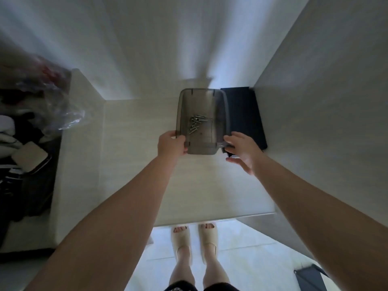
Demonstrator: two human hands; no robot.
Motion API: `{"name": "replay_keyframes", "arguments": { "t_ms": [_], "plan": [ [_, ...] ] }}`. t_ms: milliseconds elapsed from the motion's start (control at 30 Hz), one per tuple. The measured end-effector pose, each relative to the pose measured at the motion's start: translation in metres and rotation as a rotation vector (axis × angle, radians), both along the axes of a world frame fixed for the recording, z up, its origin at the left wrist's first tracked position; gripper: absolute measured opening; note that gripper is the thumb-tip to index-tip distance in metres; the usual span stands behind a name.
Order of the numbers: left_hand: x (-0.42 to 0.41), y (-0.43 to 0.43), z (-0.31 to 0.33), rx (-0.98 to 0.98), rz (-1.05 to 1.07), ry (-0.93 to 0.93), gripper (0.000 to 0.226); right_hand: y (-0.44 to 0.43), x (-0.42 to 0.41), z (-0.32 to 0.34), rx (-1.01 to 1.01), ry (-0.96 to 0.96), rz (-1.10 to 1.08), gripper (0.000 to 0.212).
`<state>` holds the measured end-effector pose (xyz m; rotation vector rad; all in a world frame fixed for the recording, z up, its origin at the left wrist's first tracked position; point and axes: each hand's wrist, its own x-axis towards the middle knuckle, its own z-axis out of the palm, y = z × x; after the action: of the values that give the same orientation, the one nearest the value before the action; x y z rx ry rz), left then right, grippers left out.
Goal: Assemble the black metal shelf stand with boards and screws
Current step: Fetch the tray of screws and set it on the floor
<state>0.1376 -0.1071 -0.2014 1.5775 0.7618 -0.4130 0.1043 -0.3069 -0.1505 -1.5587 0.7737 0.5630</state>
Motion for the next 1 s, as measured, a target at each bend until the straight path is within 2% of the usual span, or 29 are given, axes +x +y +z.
{"name": "replay_keyframes", "arguments": {
  "t_ms": [233,500,667,800,933,1000],
  "plan": [
    [-0.082,0.045,0.026,0.119,-0.166,-0.039,0.015,-0.016,-0.08,0.032,-0.14,-0.1,0.057,0.055],
    [-0.175,0.072,0.057,0.188,-0.44,-0.06,0.029,-0.049,-0.166,0.053,-0.269,-0.209,0.129,0.059],
    [-0.244,0.058,0.077,0.121,-0.501,-0.065,0.03,-0.071,-0.228,0.056,-0.253,-0.17,0.233,0.054],
    [-0.297,0.035,0.089,0.18,-0.636,-0.064,0.03,-0.092,-0.289,0.063,-0.192,-0.04,0.305,0.042],
    [-0.334,0.005,0.095,0.283,-0.772,-0.129,0.035,-0.114,-0.352,0.066,-0.169,-0.007,0.368,0.026],
    [-0.346,-0.012,0.095,0.312,-0.848,-0.164,0.028,-0.128,-0.381,0.065,-0.142,0.013,0.333,0.02]
  ]
}}
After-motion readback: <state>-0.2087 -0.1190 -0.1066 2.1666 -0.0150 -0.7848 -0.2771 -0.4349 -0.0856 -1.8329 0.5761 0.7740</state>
